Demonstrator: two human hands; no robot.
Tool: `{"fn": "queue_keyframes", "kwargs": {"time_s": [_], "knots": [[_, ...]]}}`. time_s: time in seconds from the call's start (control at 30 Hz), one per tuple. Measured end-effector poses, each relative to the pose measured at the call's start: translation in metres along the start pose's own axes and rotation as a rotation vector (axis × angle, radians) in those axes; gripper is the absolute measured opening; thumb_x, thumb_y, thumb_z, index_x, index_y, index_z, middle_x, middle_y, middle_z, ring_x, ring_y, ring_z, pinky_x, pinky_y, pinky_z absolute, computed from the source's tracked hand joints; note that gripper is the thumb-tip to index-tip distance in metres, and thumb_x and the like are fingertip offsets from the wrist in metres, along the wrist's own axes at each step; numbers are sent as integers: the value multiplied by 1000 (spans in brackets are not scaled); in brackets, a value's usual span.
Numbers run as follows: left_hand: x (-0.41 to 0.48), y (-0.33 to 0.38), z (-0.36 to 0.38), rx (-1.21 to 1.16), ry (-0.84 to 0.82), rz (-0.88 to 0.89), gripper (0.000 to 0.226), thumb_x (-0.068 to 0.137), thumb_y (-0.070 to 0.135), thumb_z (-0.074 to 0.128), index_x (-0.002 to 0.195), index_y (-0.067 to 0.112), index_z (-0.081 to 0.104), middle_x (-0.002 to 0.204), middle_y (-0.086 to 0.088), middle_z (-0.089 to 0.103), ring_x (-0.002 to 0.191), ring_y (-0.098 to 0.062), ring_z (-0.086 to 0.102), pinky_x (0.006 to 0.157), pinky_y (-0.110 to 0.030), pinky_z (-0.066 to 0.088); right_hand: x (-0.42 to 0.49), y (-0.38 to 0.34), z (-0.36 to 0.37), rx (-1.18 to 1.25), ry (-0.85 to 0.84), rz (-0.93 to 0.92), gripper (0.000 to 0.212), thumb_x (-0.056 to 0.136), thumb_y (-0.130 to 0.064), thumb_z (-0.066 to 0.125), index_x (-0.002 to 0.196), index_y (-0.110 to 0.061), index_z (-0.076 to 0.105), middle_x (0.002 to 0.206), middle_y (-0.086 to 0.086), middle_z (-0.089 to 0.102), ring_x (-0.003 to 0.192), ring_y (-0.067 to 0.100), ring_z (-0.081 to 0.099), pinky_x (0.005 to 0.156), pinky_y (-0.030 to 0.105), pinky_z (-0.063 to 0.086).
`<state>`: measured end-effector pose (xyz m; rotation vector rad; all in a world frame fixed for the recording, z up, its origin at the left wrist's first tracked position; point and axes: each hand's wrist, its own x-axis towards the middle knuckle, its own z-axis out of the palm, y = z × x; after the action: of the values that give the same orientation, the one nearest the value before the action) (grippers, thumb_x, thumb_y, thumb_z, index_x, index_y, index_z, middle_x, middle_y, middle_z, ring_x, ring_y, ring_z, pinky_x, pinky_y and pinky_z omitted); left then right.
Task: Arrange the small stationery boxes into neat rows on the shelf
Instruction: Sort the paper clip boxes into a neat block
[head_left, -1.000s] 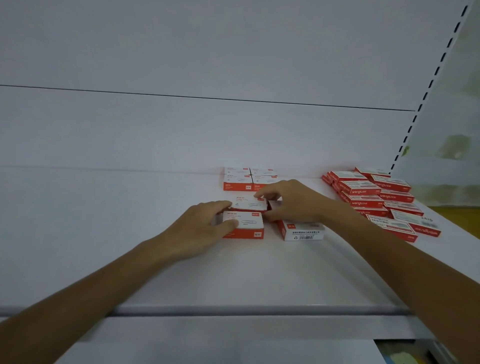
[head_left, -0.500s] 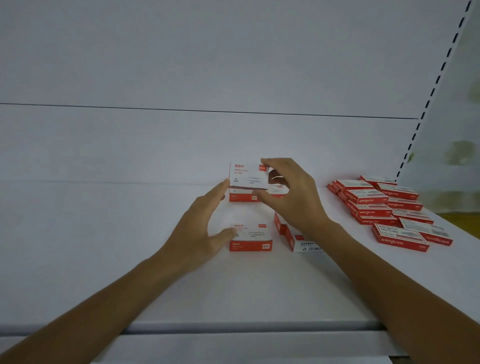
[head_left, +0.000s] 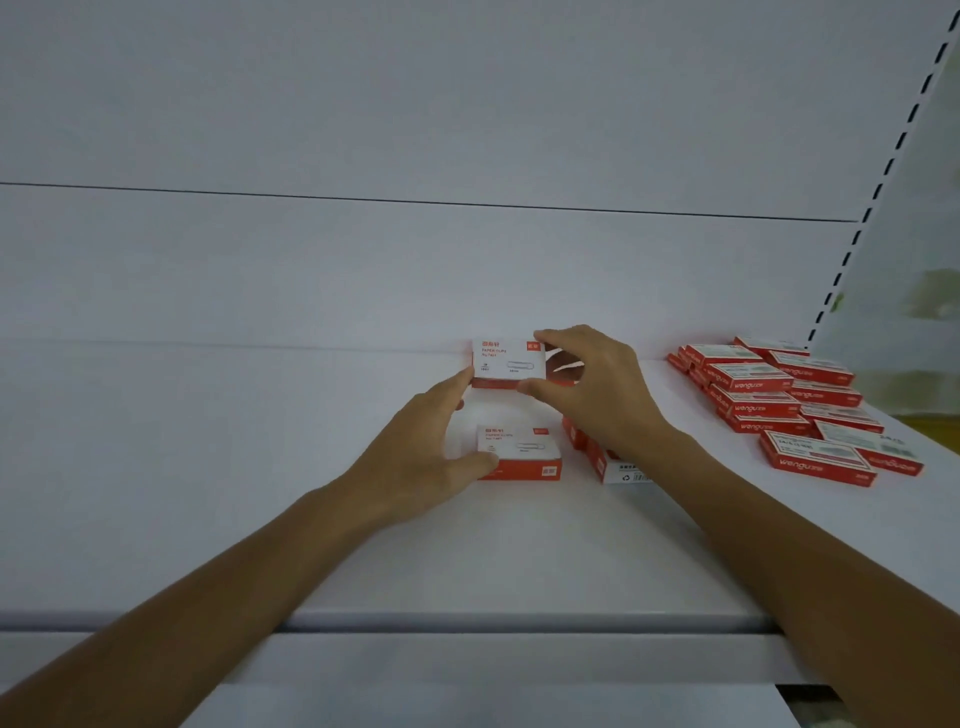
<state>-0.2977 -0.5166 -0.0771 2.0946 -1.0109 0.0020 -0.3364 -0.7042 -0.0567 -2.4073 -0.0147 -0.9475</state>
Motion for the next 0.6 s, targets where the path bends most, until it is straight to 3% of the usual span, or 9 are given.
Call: {"fn": "queue_keyframes", "kwargs": {"time_s": [0.1, 0.17, 0.27, 0.37, 0.5, 0.6], "knots": [[2, -3, 2, 77, -70, -3, 69, 84, 33, 60, 142, 27, 24, 130, 17, 43, 109, 0, 42, 83, -1, 35, -1, -1, 0, -52, -78, 45, 38, 74, -21, 74, 110, -13, 67, 106, 3, 69, 78, 6, 61, 79, 14, 48], [2, -3, 3, 120, -96, 41, 54, 86, 31, 56, 137, 27, 37, 128, 12, 53, 98, 2, 47, 72, 6, 33, 0, 0, 0, -96, -121, 80, 28, 75, -21, 73, 102, -11, 71, 101, 5, 71, 82, 12, 63, 78, 19, 48], [2, -3, 3, 109, -75, 68, 49, 87, 29, 56, 134, 27, 44, 128, 10, 54, 97, 4, 44, 71, 10, 28, 1, 4, 3, -211, -241, 166, 24, 77, -26, 71, 97, -12, 71, 101, 3, 69, 87, 12, 60, 81, 25, 49], [1, -4, 3, 122, -51, 81, 44, 87, 32, 57, 129, 27, 49, 125, 8, 57, 94, 3, 44, 69, 7, 30, 1, 4, 5, -246, -255, 203, 26, 78, -30, 70, 98, -14, 69, 100, 2, 67, 89, 15, 61, 82, 31, 51], [1, -7, 4, 121, -60, 65, 45, 86, 35, 57, 129, 24, 49, 124, 4, 57, 98, -1, 47, 77, -8, 34, 6, 4, 8, -343, -265, 198, 20, 78, -28, 69, 85, -9, 69, 93, 4, 66, 82, 16, 60, 70, 26, 48], [2, -7, 4, 147, -60, 49, 48, 86, 37, 56, 131, 21, 46, 126, 2, 54, 98, -1, 44, 84, -16, 31, 16, 4, 12, -386, -299, 235, 20, 78, -27, 70, 85, -9, 67, 95, 5, 64, 83, 18, 61, 75, 31, 53]]}}
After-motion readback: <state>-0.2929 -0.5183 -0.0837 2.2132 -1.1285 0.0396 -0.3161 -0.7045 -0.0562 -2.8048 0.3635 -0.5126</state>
